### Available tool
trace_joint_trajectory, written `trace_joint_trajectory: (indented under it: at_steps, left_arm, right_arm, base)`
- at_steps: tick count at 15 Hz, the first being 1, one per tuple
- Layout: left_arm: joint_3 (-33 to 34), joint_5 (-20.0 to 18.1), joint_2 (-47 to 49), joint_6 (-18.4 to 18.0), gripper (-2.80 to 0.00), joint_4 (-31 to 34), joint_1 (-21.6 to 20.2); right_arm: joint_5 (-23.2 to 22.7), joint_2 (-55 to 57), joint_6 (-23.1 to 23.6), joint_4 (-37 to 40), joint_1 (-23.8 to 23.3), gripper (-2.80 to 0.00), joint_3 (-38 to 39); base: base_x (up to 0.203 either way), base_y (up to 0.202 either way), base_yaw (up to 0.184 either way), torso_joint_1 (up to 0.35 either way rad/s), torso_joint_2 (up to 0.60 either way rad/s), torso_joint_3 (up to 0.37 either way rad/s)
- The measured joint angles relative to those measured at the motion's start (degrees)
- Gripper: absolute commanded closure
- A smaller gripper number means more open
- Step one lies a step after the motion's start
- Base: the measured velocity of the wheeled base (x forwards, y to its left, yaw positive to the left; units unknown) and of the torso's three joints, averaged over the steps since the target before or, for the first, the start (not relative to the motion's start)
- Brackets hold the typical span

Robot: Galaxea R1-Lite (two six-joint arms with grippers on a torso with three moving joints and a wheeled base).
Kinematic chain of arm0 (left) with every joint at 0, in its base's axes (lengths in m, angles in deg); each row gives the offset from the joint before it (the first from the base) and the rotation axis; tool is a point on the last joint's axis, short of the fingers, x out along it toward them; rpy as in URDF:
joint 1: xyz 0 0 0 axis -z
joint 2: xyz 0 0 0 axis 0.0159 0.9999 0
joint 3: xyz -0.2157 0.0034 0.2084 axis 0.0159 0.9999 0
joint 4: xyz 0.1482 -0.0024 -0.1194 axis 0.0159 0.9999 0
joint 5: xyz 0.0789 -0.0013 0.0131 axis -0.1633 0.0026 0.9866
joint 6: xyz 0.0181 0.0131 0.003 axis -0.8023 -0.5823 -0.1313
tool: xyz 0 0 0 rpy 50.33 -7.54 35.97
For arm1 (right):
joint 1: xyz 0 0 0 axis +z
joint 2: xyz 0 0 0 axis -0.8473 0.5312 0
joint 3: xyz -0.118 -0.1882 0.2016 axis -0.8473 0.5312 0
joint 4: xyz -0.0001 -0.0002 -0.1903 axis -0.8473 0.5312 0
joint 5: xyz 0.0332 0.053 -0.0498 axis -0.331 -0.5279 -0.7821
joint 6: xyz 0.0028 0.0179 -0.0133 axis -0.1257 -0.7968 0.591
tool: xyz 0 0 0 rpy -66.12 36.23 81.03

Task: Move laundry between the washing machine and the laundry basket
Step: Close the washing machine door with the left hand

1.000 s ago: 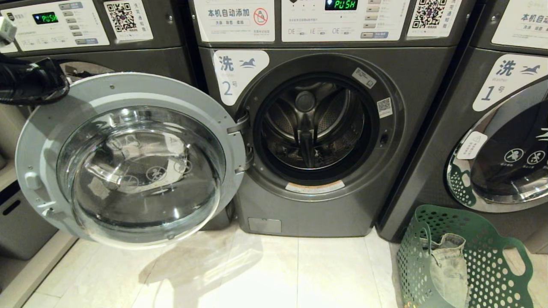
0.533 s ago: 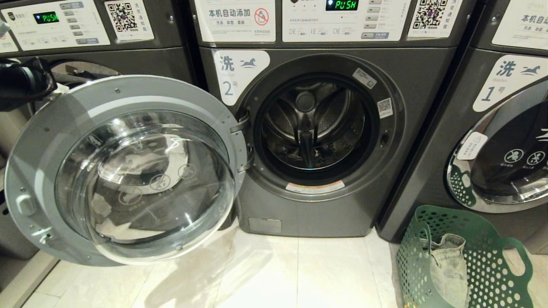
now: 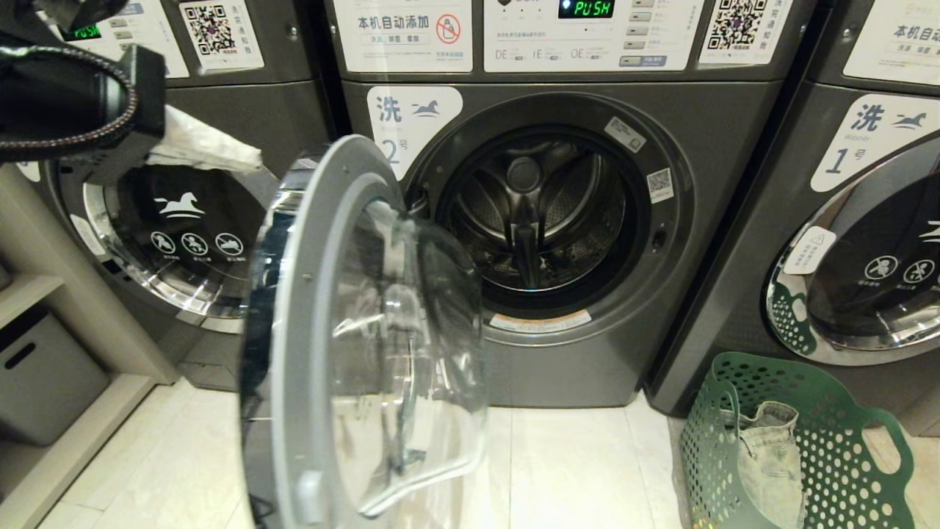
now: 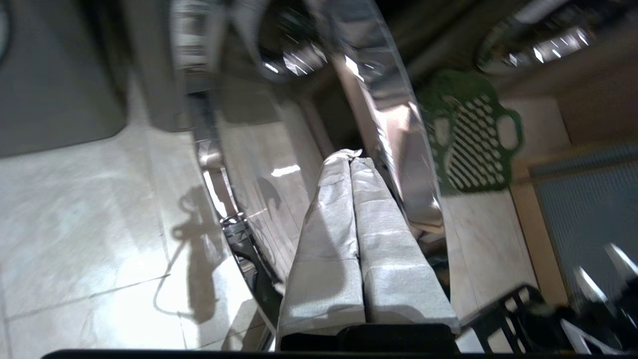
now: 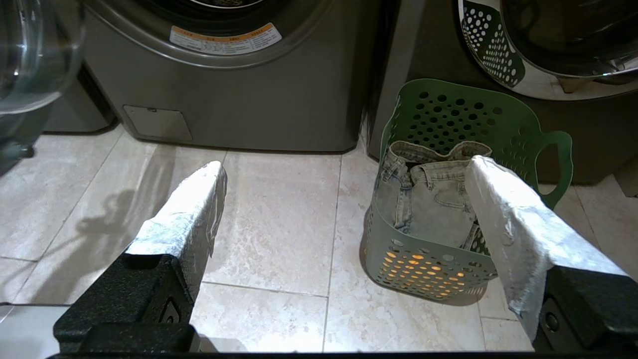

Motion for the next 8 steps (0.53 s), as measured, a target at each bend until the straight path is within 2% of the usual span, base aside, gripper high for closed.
trace_joint_trajectory:
  at_steps: [2,3,4,6,8]
  left_arm:
    - [0.0,4.6,0.8,0.0,0.0,-4.7,13.7]
    - [-0.1,8.2,2.3,-0.4,0.0,-9.8,18.5]
    - [-0.1,13.5,4.5,-1.8,0.0,-17.7,21.9]
    - [0.1,28.1,8.4,-6.4,0.0,-35.6,23.4]
    - [2.0,42.8,9.0,-9.5,0.0,-47.4,22.4]
  right_arm:
    - [0.0,0.0,0.0,0.0,0.0,-2.8,0.0]
    - [0.0,0.0,0.1,0.0,0.0,-2.8,0.1]
    - [0.1,0.0,0.1,-0.1,0.0,-2.8,0.1]
    - [0.5,0.3,0.4,0.6,0.0,-2.8,-1.7]
    - [-0.1,3.1,0.3,0.4,-0.1,-2.8,-7.1]
  base:
    - [0.0,0.0,0.0,0.0,0.0,0.0]
    - [0.0,0.0,0.0,0.0,0.0,0.0]
    - [0.0,0.0,0.0,0.0,0.0,0.0]
    - [0.0,0.0,0.0,0.0,0.0,0.0]
    - [0.0,0.0,0.0,0.0,0.0,0.0]
